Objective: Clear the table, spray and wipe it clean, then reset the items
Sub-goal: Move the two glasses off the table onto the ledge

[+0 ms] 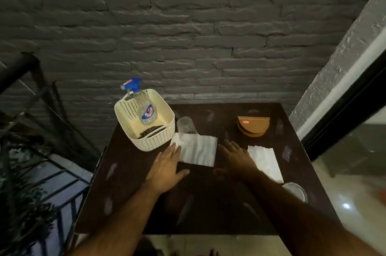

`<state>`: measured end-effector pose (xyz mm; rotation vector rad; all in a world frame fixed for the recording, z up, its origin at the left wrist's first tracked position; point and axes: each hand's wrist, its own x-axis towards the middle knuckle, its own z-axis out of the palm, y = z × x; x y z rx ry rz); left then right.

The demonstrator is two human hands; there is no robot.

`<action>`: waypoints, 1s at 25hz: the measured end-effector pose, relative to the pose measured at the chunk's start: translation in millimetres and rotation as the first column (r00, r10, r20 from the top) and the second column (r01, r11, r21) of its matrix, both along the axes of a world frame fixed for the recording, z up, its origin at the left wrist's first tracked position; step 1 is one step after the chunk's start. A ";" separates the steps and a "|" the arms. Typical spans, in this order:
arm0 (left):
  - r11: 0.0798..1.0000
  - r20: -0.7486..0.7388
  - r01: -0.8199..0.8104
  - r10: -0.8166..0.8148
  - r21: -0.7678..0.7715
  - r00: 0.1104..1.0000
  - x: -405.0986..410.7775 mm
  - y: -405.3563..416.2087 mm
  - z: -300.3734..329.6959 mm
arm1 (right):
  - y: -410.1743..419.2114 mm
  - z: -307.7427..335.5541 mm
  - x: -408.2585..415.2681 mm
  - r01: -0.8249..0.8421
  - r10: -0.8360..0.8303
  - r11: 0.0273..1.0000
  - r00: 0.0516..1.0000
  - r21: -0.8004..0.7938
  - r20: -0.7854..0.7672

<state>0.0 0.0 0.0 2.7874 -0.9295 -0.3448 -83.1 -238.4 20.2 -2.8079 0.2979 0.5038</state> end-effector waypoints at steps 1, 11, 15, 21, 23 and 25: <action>1.000 0.001 -0.012 0.012 0.000 1.000 -2.8 -0.7 -1.4 | 0.1 -0.8 0.0 -0.013 0.013 1.000 1.000 0.008 -0.005; 0.995 -0.062 -0.045 0.039 -0.087 0.997 -10.0 12.0 -19.3 | 15.5 -24.9 5.8 0.030 -0.028 0.998 0.999 0.051 -0.039; 0.997 -0.145 -0.034 0.023 -0.073 0.989 3.6 22.9 -26.0 | 20.5 -28.5 -1.8 0.124 -0.119 0.988 0.991 0.092 -0.059; 0.993 -0.202 0.011 -0.035 -0.121 0.979 25.0 10.7 -43.3 | 3.3 -27.9 -32.2 0.341 -0.338 0.940 0.936 0.019 -0.093; 0.989 -0.210 0.042 -0.072 -0.143 0.975 25.5 -2.6 -49.3 | -11.5 -26.2 -48.5 0.416 -0.418 0.908 0.900 -0.038 -0.125; 0.985 -0.229 0.078 -0.113 -0.155 0.967 23.7 -16.0 -52.8 | -30.3 -25.1 -67.9 0.475 -0.487 0.872 0.865 -0.118 -0.121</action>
